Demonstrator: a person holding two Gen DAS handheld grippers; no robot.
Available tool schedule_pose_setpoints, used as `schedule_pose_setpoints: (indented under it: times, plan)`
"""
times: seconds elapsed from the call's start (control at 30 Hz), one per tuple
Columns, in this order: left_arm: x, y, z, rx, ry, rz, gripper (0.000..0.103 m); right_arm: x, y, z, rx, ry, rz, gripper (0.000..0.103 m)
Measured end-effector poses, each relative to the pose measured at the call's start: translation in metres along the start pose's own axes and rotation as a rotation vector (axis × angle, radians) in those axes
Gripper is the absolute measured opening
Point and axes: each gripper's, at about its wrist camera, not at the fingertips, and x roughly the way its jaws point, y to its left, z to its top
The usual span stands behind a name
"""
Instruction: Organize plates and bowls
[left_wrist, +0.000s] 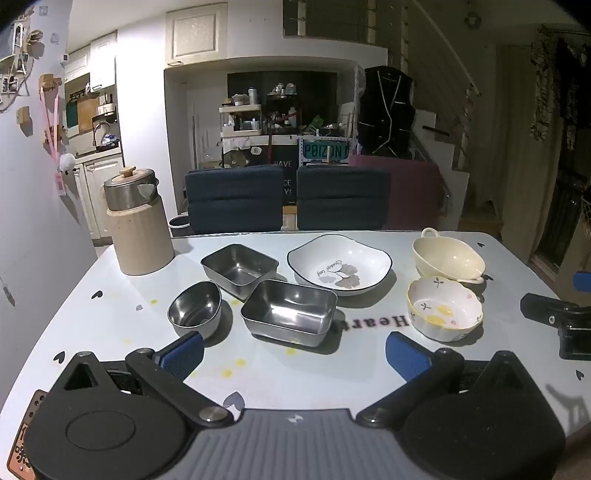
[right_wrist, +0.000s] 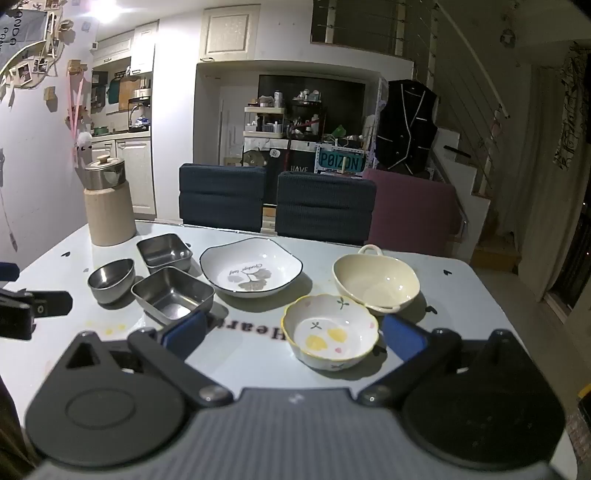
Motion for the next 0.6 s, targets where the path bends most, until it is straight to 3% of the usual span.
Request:
schedule_pose_setpoints:
  times: [0.6]
  plan:
    - [0.005,-0.003,-0.003,-0.001,0.002,-0.002,0.103,0.0,0.0,0.0,0.006,0.002,0.001,0.103]
